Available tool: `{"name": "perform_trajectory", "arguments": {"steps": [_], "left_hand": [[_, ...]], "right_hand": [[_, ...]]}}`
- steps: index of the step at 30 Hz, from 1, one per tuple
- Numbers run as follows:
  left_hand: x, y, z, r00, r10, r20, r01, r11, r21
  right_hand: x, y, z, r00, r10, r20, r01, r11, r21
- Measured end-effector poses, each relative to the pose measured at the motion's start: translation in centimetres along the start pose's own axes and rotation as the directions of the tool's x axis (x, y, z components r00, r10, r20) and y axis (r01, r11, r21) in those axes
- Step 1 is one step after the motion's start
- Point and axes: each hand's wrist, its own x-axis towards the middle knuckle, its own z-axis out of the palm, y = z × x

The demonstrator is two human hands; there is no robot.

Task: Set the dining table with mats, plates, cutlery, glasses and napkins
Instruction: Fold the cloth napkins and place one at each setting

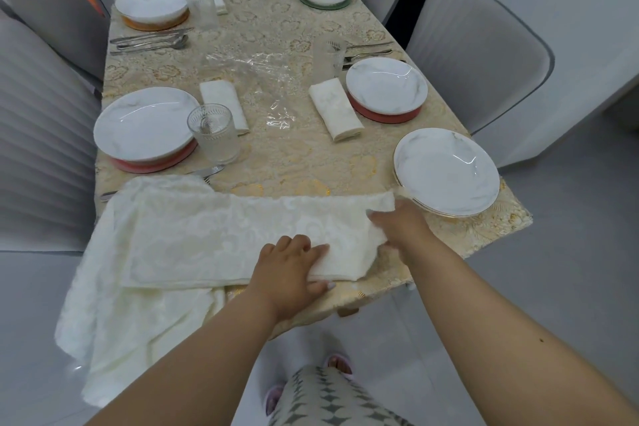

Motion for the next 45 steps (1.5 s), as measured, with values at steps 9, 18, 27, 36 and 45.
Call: {"name": "perform_trajectory", "arguments": {"steps": [9,18,27,36,45], "left_hand": [[-2.1,1.2,-0.2,0.934,-0.355,0.045,0.235,0.513,-0.826],[-5.5,-2.4,-1.2,0.815,-0.57,0.105,0.012,-0.164,-0.986],[-6.0,-3.5,-0.3,0.583,-0.66,0.473,0.005,-0.579,-0.815],[-5.2,-3.8,0.0,0.45,-0.705,0.548,0.23,-0.501,-0.834],[-1.0,-2.5,-1.0,0.618,-0.633,0.467,0.423,-0.233,-0.876]], "right_hand": [[-2.8,-7.6,7.2,0.938,-0.214,0.274,0.13,0.947,0.292],[-6.6,-10.2,18.5,0.786,-0.216,0.579,0.207,0.975,0.082],[-2.2,-9.1,18.7,0.791,-0.541,0.285,0.607,0.752,-0.256],[2.2,-7.9,15.5,0.838,-0.143,0.526,0.54,0.349,-0.766],[3.5,-6.5,6.9,0.939,0.093,0.33,0.285,0.324,-0.902]]}}
